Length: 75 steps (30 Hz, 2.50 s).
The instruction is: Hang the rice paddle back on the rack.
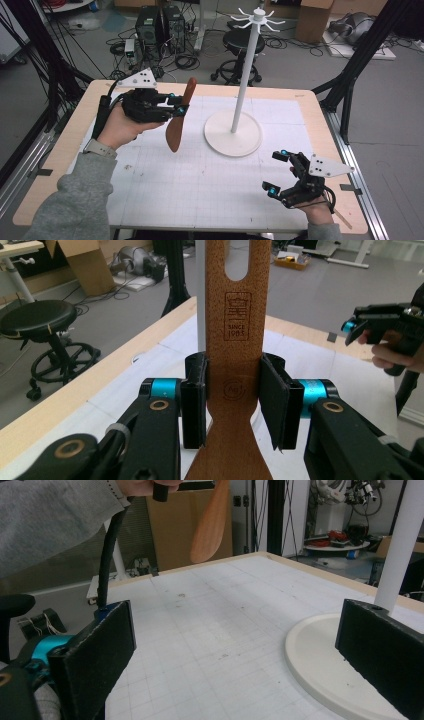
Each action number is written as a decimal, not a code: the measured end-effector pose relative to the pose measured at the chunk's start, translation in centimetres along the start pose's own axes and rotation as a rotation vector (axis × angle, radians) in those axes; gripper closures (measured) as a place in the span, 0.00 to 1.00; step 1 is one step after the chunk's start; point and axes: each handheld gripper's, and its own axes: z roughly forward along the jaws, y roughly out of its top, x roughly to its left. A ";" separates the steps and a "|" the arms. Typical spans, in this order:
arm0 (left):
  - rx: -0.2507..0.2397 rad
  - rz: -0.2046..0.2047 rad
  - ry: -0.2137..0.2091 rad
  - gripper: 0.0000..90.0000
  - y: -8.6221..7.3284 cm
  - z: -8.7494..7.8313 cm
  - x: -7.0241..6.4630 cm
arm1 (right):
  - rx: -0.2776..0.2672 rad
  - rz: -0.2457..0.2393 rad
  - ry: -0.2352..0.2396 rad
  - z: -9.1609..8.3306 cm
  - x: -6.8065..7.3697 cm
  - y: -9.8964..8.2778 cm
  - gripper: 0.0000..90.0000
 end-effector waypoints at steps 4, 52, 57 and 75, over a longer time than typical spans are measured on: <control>-0.019 0.002 -0.003 0.72 0.3 0.6 0.0 | -0.002 -0.008 0.002 0.0 0.1 0.0 0.02; -0.109 0.029 -0.073 0.72 7.4 3.4 1.6 | -0.018 0.025 -0.032 -0.7 -0.2 -0.5 0.02; -0.110 0.014 -0.061 0.72 8.3 4.0 1.6 | -0.026 0.025 -0.033 -0.9 -0.3 -0.4 0.02; -0.138 0.017 -0.012 0.72 11.4 5.2 0.8 | -0.042 0.032 -0.046 -1.5 -0.3 -0.5 0.02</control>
